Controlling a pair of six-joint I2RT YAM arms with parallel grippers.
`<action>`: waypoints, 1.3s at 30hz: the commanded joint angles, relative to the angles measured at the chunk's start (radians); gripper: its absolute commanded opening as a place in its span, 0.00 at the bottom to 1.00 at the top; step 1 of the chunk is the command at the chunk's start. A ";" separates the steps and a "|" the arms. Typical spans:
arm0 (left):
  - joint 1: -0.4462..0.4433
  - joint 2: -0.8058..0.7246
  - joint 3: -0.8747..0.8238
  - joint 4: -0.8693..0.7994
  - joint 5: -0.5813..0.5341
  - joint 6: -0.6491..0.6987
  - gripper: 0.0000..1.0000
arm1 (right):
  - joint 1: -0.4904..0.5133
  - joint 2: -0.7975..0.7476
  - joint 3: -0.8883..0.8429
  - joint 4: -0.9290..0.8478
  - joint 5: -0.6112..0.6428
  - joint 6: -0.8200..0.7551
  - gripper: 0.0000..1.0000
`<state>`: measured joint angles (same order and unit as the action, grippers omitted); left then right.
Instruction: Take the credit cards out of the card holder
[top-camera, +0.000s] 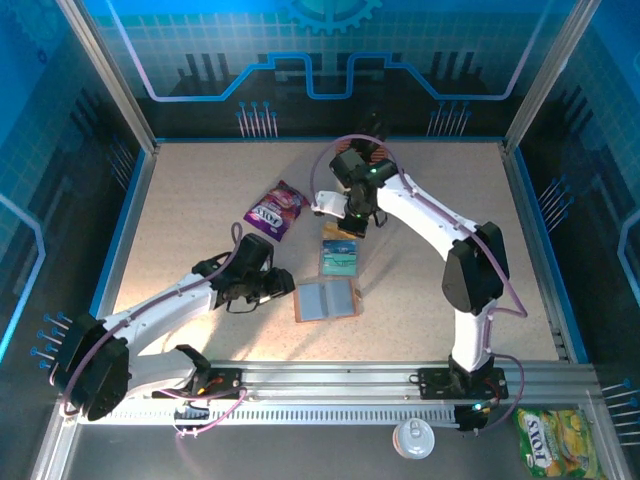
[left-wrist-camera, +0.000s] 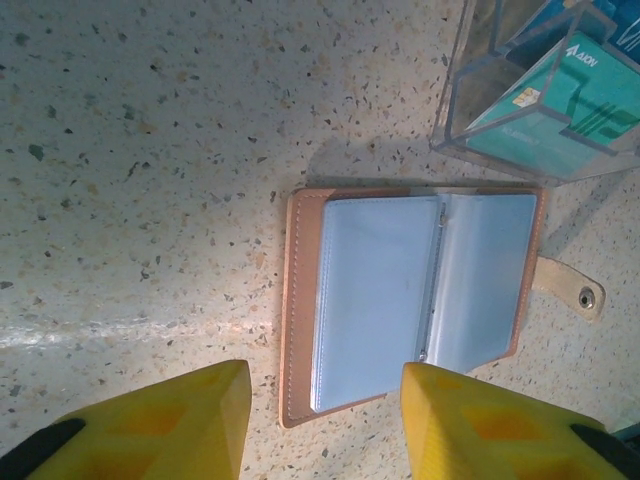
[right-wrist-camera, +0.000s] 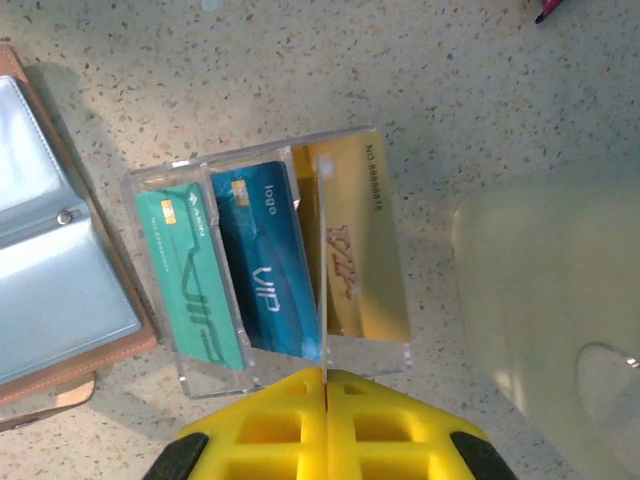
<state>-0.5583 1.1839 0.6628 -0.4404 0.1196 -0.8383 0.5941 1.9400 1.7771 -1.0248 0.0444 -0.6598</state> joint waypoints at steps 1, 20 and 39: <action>0.010 -0.014 -0.011 -0.017 0.004 -0.002 0.45 | -0.016 0.051 0.072 -0.078 -0.022 -0.043 0.00; 0.028 -0.030 -0.035 -0.032 -0.015 -0.013 0.44 | -0.033 0.143 0.130 -0.054 0.019 -0.081 0.16; 0.083 -0.002 -0.006 0.026 -0.047 0.095 0.60 | -0.031 -0.189 -0.276 0.273 0.133 0.137 0.41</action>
<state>-0.4923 1.1698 0.6365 -0.4271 0.1081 -0.7876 0.5728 1.8065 1.5711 -0.8234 0.1570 -0.6006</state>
